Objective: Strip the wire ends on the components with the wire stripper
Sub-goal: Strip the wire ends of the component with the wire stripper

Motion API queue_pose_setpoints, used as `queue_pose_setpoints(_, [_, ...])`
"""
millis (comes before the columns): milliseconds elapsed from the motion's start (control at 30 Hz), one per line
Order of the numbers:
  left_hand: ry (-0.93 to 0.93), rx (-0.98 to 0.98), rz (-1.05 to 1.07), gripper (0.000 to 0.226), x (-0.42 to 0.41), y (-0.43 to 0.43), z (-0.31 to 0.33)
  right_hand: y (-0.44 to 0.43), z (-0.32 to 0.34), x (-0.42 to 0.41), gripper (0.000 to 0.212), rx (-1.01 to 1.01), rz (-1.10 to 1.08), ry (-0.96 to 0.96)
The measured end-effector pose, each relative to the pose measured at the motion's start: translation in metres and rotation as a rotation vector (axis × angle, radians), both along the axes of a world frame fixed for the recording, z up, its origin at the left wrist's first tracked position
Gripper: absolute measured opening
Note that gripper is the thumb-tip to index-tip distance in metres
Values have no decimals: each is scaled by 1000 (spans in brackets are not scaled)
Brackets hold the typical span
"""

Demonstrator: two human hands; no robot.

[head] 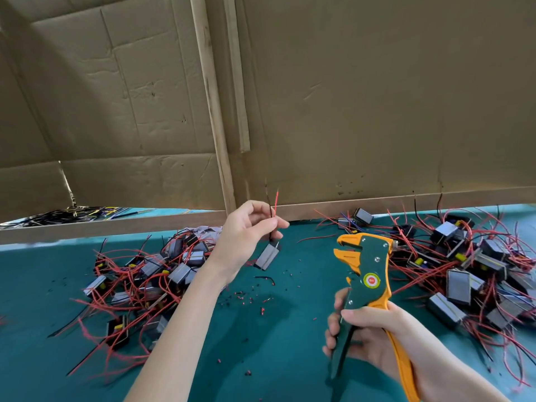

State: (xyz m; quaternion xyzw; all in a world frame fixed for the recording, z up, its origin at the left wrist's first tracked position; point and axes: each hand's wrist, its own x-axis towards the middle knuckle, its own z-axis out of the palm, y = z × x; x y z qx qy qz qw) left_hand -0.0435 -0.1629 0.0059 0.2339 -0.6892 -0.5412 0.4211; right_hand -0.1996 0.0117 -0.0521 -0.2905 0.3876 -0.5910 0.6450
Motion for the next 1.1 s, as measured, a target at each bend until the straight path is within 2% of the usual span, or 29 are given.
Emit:
queue_pose_setpoints(167, [-39, -40, -105, 16, 0, 23, 15, 3, 6, 1, 32, -71, 62, -6])
queue_pose_setpoints(333, [-66, -56, -198, 4, 4, 42, 27, 5, 8, 0, 35, -145, 93, -13])
queue_pose_setpoints(400, [-79, -55, -219, 11, 5, 46, 31, 5, 8, 1, 36, -161, 107, -10])
queue_pose_setpoints(667, [-197, -82, -184, 9, -1, 55, 29, 6, 6, -4, 44, -253, 189, 27])
queue_pose_setpoints(867, [-248, -58, -211, 9, -5, 59, 29, 8, 5, -5, 20, -312, 239, 105])
queue_pose_setpoints(1000, [-239, -55, -250, 20, -5, 58, 29, 8, 5, -6, 19, -301, 238, 132])
queue_pose_setpoints(1100, [-252, -65, -260, 18, -3, 57, 30, 10, 7, -6, 20, -287, 233, 167])
